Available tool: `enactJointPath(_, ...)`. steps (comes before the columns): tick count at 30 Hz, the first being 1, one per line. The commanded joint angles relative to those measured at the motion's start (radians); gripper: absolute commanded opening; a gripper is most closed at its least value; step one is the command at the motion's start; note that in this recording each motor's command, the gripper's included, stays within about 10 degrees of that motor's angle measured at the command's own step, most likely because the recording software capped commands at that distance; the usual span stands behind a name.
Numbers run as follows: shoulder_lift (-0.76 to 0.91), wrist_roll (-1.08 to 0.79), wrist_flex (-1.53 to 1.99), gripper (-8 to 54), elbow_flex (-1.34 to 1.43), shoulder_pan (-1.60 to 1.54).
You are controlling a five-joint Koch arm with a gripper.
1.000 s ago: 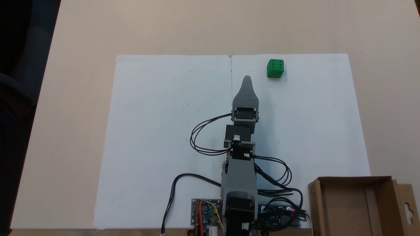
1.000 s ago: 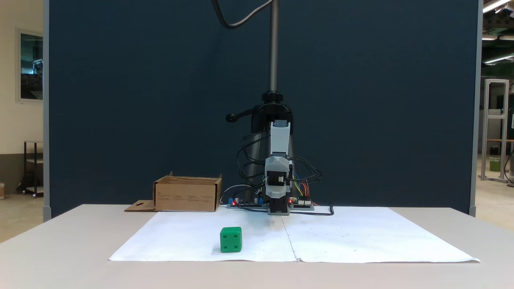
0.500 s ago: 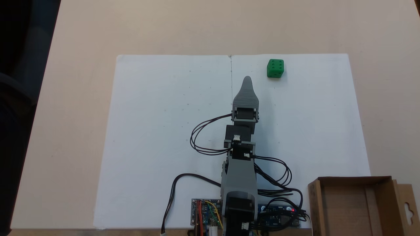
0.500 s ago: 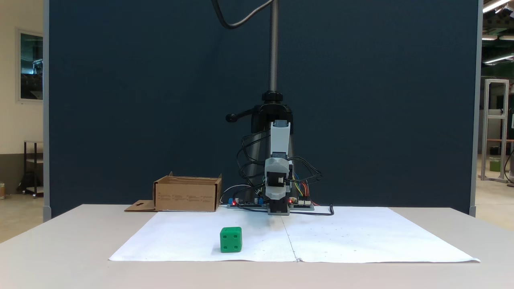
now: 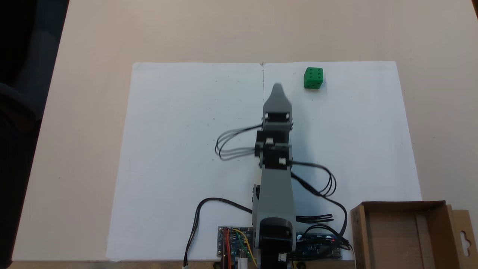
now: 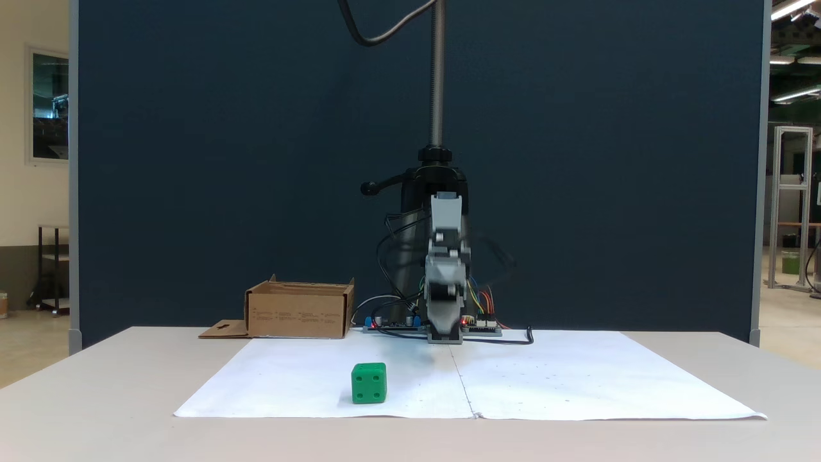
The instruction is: Grasp a green dice and put it in the bin.
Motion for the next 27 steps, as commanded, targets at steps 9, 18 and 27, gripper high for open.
enactJointPath(9,-0.089,0.009,0.658,42.2,-0.502,0.029)
enactJointPath(18,-0.546,0.011,1.133,42.5,-1.075,0.207)
enactJointPath(27,-0.887,0.008,1.603,42.4,-1.589,0.264)
